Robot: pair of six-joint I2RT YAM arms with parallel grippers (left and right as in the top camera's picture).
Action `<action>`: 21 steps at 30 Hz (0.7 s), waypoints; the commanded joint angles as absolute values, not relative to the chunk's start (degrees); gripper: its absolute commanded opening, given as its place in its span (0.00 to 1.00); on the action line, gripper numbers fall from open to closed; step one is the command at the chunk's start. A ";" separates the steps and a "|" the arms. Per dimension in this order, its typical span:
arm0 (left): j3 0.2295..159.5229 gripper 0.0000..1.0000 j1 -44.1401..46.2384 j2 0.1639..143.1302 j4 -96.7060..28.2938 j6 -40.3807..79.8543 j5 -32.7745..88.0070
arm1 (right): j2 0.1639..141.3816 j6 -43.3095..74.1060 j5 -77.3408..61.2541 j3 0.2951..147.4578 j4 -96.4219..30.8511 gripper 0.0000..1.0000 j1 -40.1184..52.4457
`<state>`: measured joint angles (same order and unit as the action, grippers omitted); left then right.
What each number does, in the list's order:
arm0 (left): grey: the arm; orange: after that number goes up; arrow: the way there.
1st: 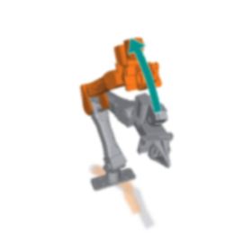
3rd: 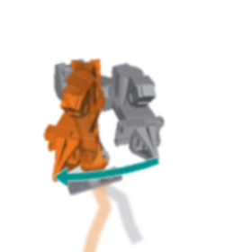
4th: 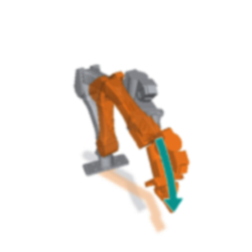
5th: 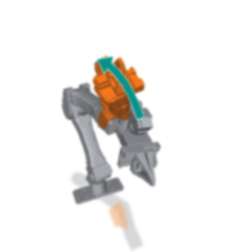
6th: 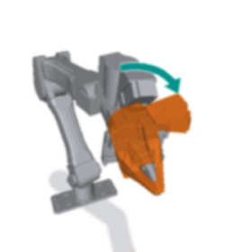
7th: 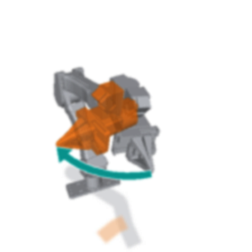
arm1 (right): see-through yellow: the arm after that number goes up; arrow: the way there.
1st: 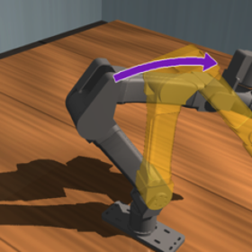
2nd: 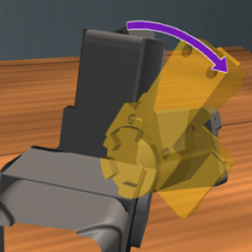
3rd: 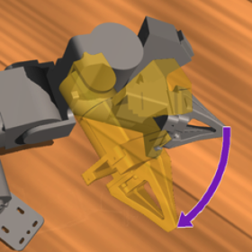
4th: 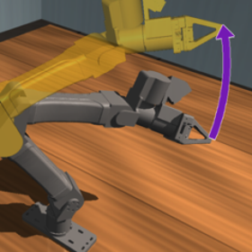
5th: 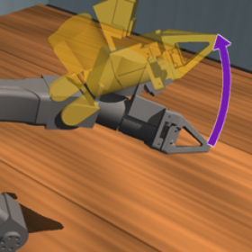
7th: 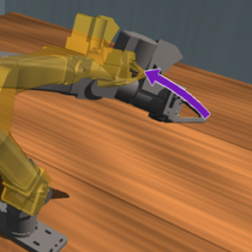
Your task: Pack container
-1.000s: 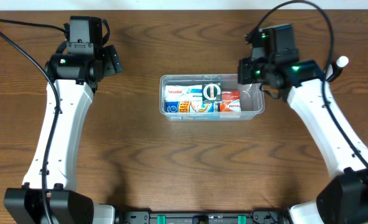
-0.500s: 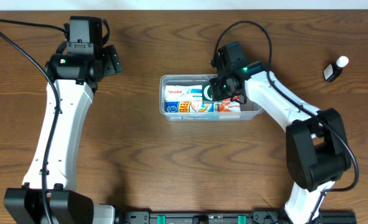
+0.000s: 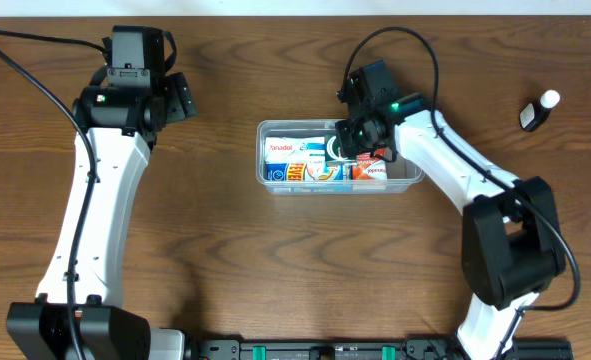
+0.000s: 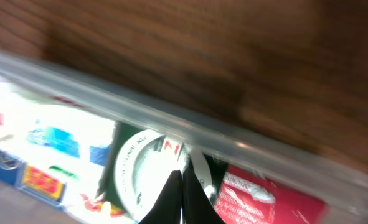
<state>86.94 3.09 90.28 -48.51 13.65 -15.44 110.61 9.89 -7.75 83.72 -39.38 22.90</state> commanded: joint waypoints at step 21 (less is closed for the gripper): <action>87.50 0.98 2.92 90.21 -48.62 13.63 -16.16 | 94.72 4.84 9.56 92.95 -45.76 0.52 -17.91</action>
<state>86.94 3.09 90.28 -48.53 13.65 -15.42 92.36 7.35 9.02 93.25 -46.50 -15.35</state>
